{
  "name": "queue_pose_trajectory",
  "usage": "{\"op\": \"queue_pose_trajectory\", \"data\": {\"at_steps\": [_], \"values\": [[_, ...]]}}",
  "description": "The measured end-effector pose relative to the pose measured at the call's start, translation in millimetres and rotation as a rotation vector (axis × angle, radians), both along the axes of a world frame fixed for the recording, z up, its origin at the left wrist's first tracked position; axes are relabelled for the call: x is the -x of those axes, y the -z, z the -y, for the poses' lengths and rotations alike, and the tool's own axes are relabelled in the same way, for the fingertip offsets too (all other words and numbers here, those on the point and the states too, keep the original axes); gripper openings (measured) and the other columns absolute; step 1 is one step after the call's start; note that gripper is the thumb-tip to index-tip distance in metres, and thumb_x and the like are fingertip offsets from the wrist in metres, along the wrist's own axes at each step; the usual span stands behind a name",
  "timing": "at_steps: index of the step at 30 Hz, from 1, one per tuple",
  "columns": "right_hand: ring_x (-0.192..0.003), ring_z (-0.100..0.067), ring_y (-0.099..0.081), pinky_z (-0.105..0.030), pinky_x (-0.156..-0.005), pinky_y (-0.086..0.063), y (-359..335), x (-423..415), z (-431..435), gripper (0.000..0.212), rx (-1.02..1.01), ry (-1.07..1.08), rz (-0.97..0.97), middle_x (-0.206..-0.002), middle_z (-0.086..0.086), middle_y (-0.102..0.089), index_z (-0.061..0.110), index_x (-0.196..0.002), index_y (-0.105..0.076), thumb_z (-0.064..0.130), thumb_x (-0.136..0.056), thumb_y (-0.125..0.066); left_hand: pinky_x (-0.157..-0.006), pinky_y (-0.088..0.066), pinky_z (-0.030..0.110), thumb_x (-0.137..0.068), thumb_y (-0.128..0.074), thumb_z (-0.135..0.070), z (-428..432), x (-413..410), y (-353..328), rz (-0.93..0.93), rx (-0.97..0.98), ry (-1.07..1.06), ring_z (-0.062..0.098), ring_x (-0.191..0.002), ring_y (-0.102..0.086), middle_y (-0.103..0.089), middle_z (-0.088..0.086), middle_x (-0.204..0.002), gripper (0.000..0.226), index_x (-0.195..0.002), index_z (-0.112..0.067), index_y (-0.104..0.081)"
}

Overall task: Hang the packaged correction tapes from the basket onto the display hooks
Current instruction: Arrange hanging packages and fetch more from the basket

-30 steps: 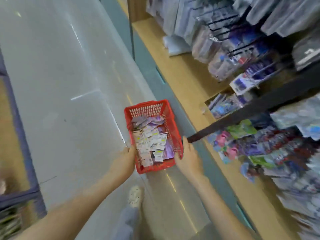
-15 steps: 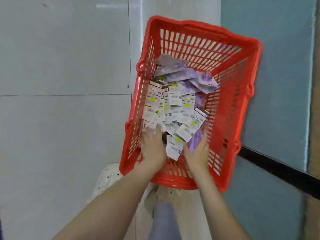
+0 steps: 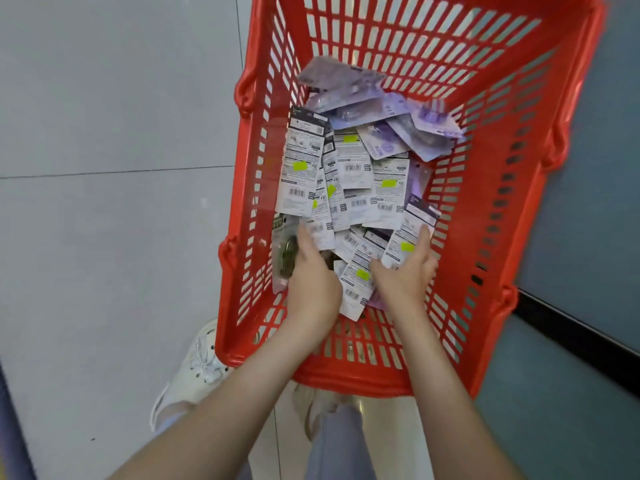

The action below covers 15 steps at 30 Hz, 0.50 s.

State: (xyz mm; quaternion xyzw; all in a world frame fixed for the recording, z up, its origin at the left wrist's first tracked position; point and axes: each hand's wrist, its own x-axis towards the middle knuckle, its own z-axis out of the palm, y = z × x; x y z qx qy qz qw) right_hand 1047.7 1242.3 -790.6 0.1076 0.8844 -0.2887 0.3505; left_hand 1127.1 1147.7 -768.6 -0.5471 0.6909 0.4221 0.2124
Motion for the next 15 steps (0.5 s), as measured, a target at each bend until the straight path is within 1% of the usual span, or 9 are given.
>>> {"op": "queue_pose_trajectory", "data": {"at_steps": [2,3,4,5,6,8,10,13,15], "values": [[-0.135,-0.017,-0.023,-0.015,-0.101,-0.018,-19.2,-6.6,-3.2,0.093,0.09,0.079,0.033,-0.148,-0.012,-0.024,0.023,-0.151,-0.015,0.009,-0.076,-0.069,-0.081,-0.049,0.037,-0.094,-0.047,-0.011,13.5,5.9,-16.8,0.013,-0.069,-0.125,0.031,-0.098,-0.06,-0.058,0.013,-0.109,0.04,-0.131,-0.006,-0.032],[-0.135,-0.014,-0.024,-0.015,-0.102,-0.018,-28.3,-8.6,-4.5,0.092,0.153,0.102,0.06,-0.149,-0.009,-0.025,0.023,-0.15,-0.017,0.009,-0.075,-0.068,-0.082,-0.049,0.038,-0.095,-0.051,-0.022,21.1,7.1,-22.5,0.021,-0.129,-0.154,0.031,-0.098,-0.06,-0.06,0.012,-0.106,0.035,-0.125,-0.007,-0.041],[-0.135,-0.014,-0.029,-0.02,-0.107,-0.023,-36.7,-10.7,-6.3,0.091,0.248,0.136,0.104,-0.149,-0.007,-0.029,0.026,-0.149,-0.019,0.012,-0.074,-0.068,-0.085,-0.05,0.039,-0.093,-0.058,-0.027,27.1,6.4,-26.8,-0.006,-0.219,-0.199,0.03,-0.099,-0.061,-0.062,0.01,-0.106,0.032,-0.119,-0.01,-0.049],[-0.131,-0.013,-0.039,-0.026,-0.106,-0.034,-47.1,-12.5,-6.4,0.089,0.36,0.203,0.17,-0.147,-0.004,-0.035,0.029,-0.147,-0.023,0.017,-0.071,-0.067,-0.086,-0.052,0.039,-0.089,-0.064,-0.025,31.4,5.3,-33.1,-0.057,-0.321,-0.261,0.027,-0.098,-0.063,-0.065,0.008,-0.105,0.03,-0.114,-0.012,-0.055],[-0.123,-0.012,-0.048,-0.028,-0.096,-0.044,-59.0,-13.6,-4.7,0.082,0.471,0.298,0.259,-0.142,-0.001,-0.044,0.031,-0.143,-0.029,0.019,-0.069,-0.063,-0.084,-0.054,0.038,-0.087,-0.068,-0.02,34.6,4.4,-40.1,-0.092,-0.41,-0.31,0.025,-0.094,-0.065,-0.066,0.007,-0.104,0.03,-0.113,-0.011,-0.057],[-0.106,-0.016,-0.062,-0.025,-0.079,-0.052,-78.0,-15.5,0.7,0.066,0.727,0.479,0.423,-0.123,-0.001,-0.063,0.022,-0.134,-0.045,0.011,-0.069,-0.052,-0.076,-0.055,0.035,-0.086,-0.065,-0.006,39.1,-0.1,-49.1,-0.145,-0.583,-0.392,0.024,-0.086,-0.068,-0.068,0.01,-0.103,0.031,-0.116,-0.007,-0.055],[-0.102,-0.023,-0.066,-0.028,-0.078,-0.055,-90.3,-17.7,7.4,0.059,0.883,0.528,0.551,-0.114,-0.01,-0.068,0.01,-0.131,-0.051,0.007,-0.073,-0.047,-0.069,-0.055,0.034,-0.084,-0.06,0.002,42.2,-3.0,-56.8,-0.222,-0.716,-0.492,0.024,-0.081,-0.069,-0.068,0.01,-0.099,0.035,-0.116,-0.01,-0.053],[-0.115,-0.031,-0.06,-0.034,-0.086,-0.052,-96.2,-18.7,20.4,0.051,0.865,0.516,0.581,-0.125,-0.021,-0.061,0.0,-0.134,-0.05,0.012,-0.085,-0.049,-0.076,-0.055,0.037,-0.075,-0.064,-0.013,51.0,-8.6,-62.6,-0.34,-0.795,-0.528,0.028,-0.092,-0.07,-0.07,0.01,-0.105,0.049,-0.123,-0.015,-0.054],[-0.104,-0.027,-0.067,-0.032,-0.08,-0.054,-98.9,-14.3,29.9,0.044,0.799,0.556,0.548,-0.115,-0.019,-0.067,-0.003,-0.128,-0.054,0.017,-0.088,-0.053,-0.084,-0.055,0.042,-0.075,-0.072,-0.026,54.8,-12.7,-65.4,-0.396,-0.753,-0.488,0.027,-0.098,-0.069,-0.07,0.007,-0.11,0.051,-0.123,-0.02,-0.056]]}}
